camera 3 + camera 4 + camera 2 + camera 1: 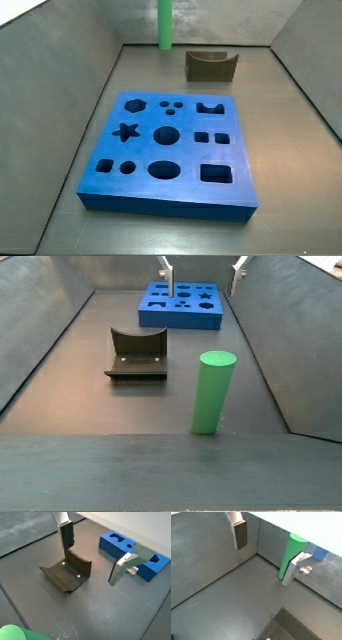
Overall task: Pick up the oval object. Move up. Move to above the board. Insert the oval object.
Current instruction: Pick up the oval object.
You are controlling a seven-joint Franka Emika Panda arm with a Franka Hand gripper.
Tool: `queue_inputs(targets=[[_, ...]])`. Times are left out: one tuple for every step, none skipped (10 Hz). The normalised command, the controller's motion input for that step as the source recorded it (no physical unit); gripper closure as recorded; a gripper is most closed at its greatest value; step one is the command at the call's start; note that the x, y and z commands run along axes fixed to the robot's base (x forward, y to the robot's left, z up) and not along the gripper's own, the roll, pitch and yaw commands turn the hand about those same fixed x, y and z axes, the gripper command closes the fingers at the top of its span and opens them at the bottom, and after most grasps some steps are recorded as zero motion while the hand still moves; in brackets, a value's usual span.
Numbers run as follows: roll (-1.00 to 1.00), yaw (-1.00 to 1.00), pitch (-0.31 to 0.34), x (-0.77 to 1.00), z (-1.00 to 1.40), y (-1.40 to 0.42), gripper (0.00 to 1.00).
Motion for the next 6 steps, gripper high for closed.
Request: queue_inputs(targets=[[0.00, 0.07, 0.000, 0.00, 0.00, 0.42, 0.00], [-0.04, 0.05, 0.000, -0.09, -0.11, 0.76, 0.00], [-0.08, 0.15, 0.000, 0.00, -0.13, 0.93, 0.00], [-0.07, 0.14, 0.000, 0.00, -0.13, 0.89, 0.00], [-0.07, 0.23, -0.021, 0.08, -0.12, 0.82, 0.00], [-0.12, 0.23, -0.081, 0.07, -0.08, 0.80, 0.00]])
